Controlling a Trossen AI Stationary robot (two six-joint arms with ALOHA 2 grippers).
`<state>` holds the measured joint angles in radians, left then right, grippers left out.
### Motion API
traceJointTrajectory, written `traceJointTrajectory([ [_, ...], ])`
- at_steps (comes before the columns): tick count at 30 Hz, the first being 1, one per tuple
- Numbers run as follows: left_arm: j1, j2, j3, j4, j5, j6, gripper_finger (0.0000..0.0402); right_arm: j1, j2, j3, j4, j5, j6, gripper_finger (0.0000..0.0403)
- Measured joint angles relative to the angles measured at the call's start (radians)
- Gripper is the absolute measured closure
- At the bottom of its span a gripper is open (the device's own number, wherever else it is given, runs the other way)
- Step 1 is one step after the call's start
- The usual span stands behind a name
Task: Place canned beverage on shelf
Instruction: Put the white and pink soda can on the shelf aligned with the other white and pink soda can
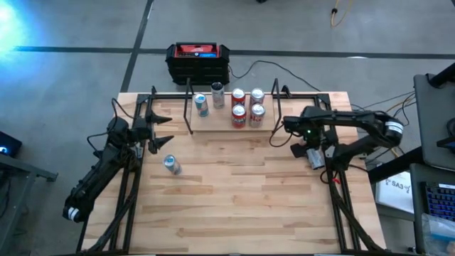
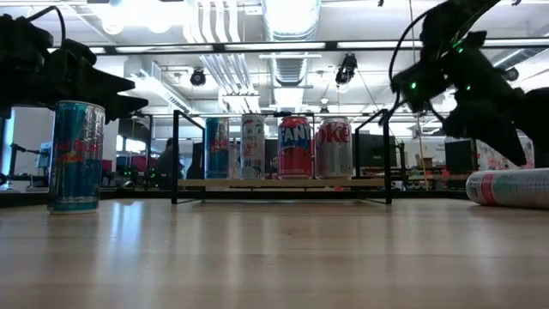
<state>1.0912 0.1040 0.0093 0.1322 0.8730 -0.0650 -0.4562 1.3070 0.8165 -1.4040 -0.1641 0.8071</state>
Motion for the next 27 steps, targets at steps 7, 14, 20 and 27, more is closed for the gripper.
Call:
traceJointTrajectory([
  [7, 0.000, 0.000, 0.000, 0.000, 0.000, 0.000, 0.0022, 0.000, 0.130, 0.000, 0.021, 0.005, -0.059, 0.0076],
  [14, 0.000, 0.000, 0.000, 0.001, 0.000, 0.000, 0.0022, 0.000, 0.170, -0.002, 0.097, 0.009, -0.092, 0.0076],
  [20, 0.000, 0.000, 0.000, 0.000, 0.000, 0.000, 0.0022, -0.001, 0.168, -0.027, 0.121, 0.043, -0.098, 0.0076],
  [27, 0.000, 0.000, 0.000, 0.000, 0.000, 0.000, 0.0022, -0.002, 0.170, -0.039, 0.175, 0.058, -0.101, 0.0076],
])
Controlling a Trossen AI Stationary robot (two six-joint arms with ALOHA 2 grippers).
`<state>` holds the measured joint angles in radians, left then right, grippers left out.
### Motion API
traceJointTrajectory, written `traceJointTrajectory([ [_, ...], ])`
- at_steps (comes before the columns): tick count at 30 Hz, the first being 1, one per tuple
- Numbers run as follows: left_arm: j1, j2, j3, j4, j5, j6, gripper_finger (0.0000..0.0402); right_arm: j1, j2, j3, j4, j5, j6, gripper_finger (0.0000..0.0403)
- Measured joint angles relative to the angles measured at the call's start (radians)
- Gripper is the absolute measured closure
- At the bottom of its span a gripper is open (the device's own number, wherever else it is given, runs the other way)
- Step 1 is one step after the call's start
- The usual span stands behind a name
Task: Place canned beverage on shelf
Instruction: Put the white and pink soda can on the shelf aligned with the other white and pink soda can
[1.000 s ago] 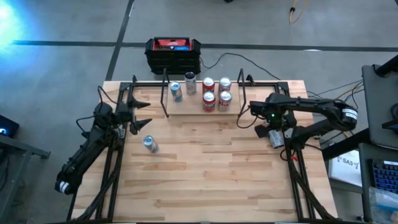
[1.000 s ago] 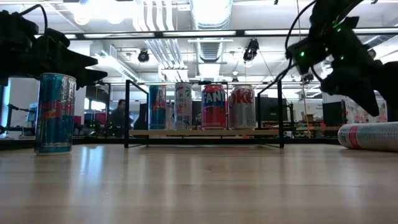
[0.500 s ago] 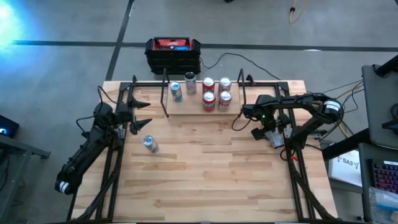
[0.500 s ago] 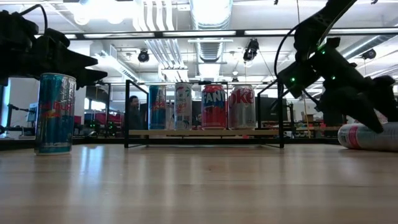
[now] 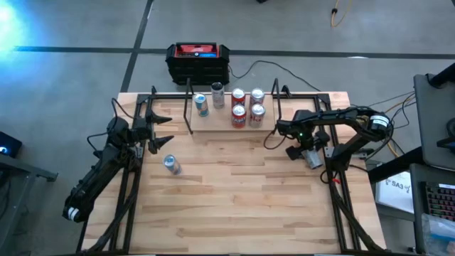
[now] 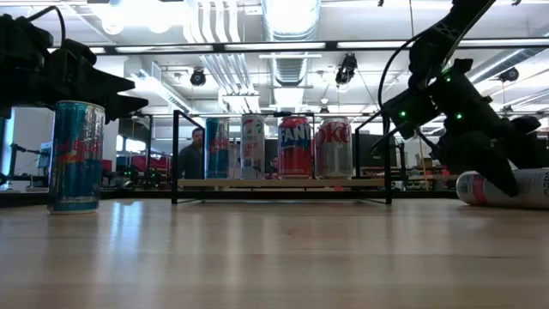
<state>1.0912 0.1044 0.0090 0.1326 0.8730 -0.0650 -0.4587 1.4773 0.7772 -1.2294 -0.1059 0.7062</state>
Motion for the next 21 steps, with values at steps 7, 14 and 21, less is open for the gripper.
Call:
traceJointTrajectory([
  [7, 0.000, 0.001, 0.000, 0.000, 0.000, 0.000, 0.0022, 0.007, 0.017, -0.009, 0.167, -0.132, 0.009, 0.0076],
  [14, 0.000, 0.002, 0.014, -0.004, 0.000, 0.000, 0.0022, 0.064, 0.043, -0.009, 0.263, -0.140, 0.054, 0.0076],
  [21, 0.000, 0.002, 0.021, -0.006, 0.000, 0.000, 0.0022, 0.162, 0.049, -0.007, 0.292, -0.133, 0.095, 0.0076],
])
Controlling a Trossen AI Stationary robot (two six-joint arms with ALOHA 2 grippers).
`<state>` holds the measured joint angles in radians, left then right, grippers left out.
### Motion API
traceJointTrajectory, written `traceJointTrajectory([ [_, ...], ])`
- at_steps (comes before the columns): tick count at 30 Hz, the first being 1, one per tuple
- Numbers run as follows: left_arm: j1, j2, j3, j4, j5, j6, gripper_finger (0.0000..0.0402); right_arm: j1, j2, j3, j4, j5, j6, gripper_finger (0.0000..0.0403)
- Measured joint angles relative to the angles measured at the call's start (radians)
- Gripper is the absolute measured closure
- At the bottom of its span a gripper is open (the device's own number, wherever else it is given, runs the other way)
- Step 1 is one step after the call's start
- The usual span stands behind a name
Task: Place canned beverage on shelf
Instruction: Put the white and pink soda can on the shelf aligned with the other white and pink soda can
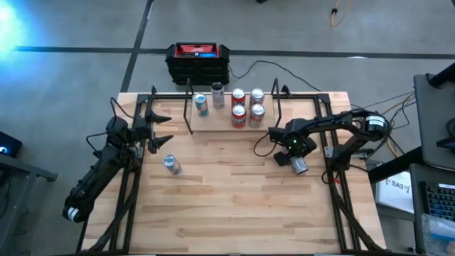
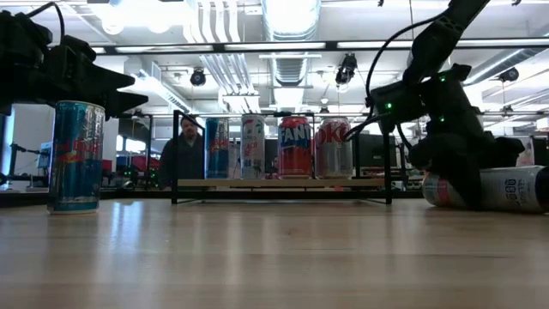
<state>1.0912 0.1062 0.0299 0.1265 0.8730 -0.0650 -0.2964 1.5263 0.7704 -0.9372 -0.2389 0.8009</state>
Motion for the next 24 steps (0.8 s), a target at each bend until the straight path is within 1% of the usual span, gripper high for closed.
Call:
traceJointTrajectory([
  [6, 0.000, 0.000, 0.000, -0.001, 0.000, 0.000, 0.0022, 0.058, -0.012, 0.016, 0.015, 0.024, 0.047, 0.0076],
  [13, 0.000, 0.000, 0.000, -0.002, 0.000, 0.000, 0.0022, 0.187, -0.012, 0.025, 0.113, 0.030, 0.159, 0.0076],
  [19, 0.000, 0.000, 0.000, -0.002, 0.000, 0.000, 0.0022, 0.304, -0.012, 0.025, 0.199, 0.053, 0.290, 0.0076],
  [24, 0.000, 0.000, 0.000, -0.002, 0.000, 0.000, 0.0022, 0.345, -0.013, 0.025, 0.217, 0.097, 0.445, 0.0076],
])
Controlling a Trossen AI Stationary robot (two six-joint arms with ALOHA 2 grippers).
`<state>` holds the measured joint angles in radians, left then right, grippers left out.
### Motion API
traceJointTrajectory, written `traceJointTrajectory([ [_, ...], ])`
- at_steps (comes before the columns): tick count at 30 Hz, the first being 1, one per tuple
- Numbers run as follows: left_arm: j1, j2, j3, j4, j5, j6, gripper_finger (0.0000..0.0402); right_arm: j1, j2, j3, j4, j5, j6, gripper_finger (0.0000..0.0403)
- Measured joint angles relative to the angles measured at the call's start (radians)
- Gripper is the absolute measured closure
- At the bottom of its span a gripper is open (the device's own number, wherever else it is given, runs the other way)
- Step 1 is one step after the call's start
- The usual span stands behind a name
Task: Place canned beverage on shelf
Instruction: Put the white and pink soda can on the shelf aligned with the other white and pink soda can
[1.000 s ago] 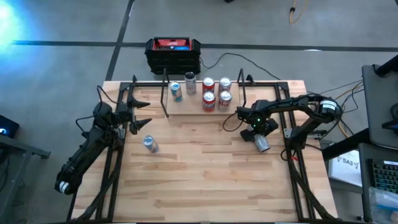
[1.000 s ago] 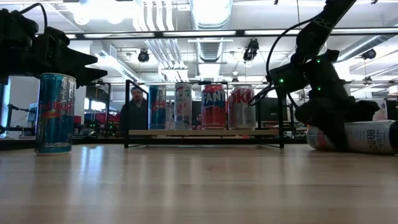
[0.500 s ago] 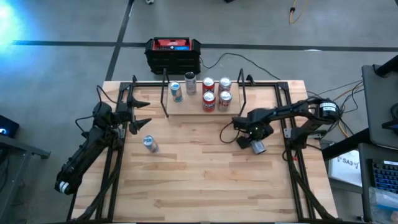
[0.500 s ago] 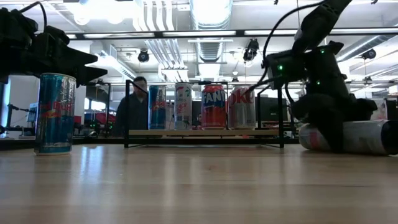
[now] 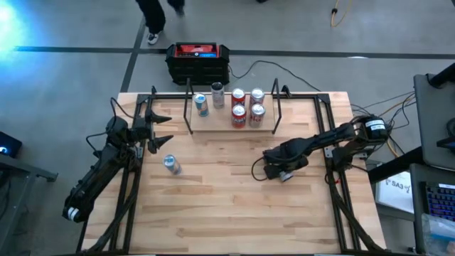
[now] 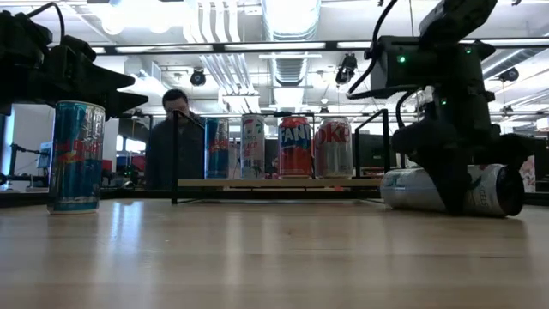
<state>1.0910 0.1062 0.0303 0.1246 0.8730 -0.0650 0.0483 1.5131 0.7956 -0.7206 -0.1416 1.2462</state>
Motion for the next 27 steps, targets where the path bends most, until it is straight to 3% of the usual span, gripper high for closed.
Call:
traceJointTrajectory([
  [6, 0.000, 0.000, 0.000, 0.000, 0.000, 0.000, 0.0022, -0.001, 0.000, 0.000, 0.035, 0.007, 0.142, 0.0076],
  [11, 0.000, 0.000, 0.001, 0.000, 0.000, 0.000, 0.0022, -0.002, 0.001, 0.000, 0.074, 0.032, 0.061, 0.0076],
  [27, 0.000, 0.000, 0.001, 0.000, 0.000, 0.000, 0.0022, -0.003, 0.001, 0.001, 0.105, 0.043, 0.062, 0.0076],
])
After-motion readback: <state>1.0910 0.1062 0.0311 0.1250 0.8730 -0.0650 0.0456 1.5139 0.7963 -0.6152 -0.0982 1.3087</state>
